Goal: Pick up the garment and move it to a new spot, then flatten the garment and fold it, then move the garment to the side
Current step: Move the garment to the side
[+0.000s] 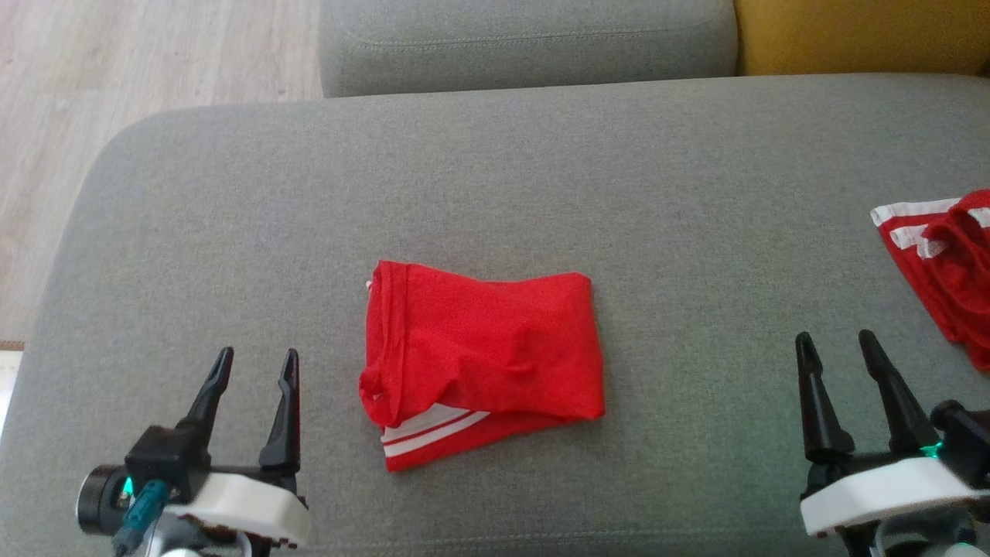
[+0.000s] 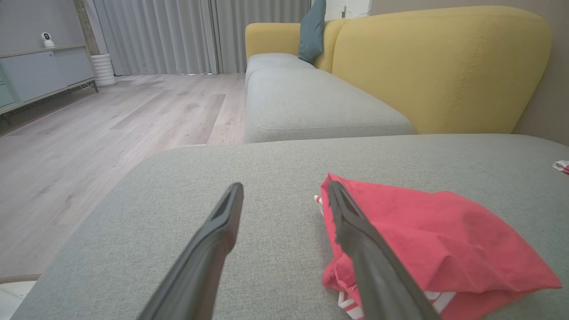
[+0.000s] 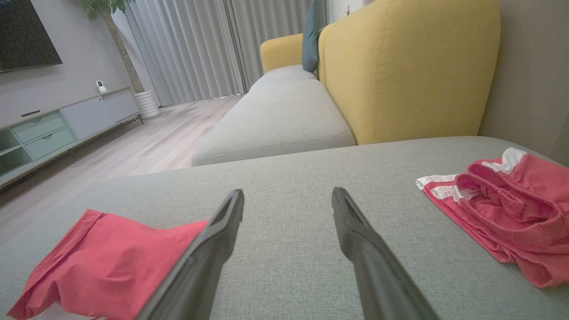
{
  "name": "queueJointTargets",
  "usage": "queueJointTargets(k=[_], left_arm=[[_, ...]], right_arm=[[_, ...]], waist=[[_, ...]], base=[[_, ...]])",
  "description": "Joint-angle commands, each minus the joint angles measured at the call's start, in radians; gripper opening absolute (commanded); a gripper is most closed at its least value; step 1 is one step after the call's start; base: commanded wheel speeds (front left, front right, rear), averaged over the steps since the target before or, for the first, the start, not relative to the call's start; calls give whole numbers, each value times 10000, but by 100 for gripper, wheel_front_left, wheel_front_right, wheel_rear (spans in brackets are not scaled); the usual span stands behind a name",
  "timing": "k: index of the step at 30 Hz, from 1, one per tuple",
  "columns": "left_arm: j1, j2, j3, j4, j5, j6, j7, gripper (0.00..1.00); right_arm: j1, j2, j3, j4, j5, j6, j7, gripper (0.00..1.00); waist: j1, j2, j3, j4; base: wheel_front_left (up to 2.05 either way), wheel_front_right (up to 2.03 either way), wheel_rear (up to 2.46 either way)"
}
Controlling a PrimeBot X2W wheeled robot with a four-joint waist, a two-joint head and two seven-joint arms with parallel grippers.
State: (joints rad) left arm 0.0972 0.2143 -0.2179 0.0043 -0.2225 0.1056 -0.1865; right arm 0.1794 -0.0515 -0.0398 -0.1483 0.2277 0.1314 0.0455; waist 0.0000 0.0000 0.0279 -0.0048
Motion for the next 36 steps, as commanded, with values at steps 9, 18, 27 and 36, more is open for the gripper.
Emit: queueJointTargets(k=[9, 18, 27, 36], left_arm=[[-1034, 85, 215, -491, 35, 80, -285, 100], [-1882, -211, 28, -265, 184, -89, -679, 100], [-2238, -602, 127, -518, 447, -352, -749, 100], [-2157, -885, 389, -534, 626, -627, -751, 100]], right_arm=[[-752, -153, 237, 212, 175, -7, 485, 100], [-1757, -175, 907, 1673, 471, -7, 660, 100], [-2952, -42, 1232, 3896, 790, -7, 766, 100], [-3330, 8, 1758, 5360, 1189, -7, 1375, 94]], waist=[[0, 0, 611, 678], [0, 0, 1259, 1776], [0, 0, 1529, 2444], [0, 0, 1604, 2477]], base=[[0, 0, 0], [0, 0, 0], [0, 0, 0], [0, 0, 0]])
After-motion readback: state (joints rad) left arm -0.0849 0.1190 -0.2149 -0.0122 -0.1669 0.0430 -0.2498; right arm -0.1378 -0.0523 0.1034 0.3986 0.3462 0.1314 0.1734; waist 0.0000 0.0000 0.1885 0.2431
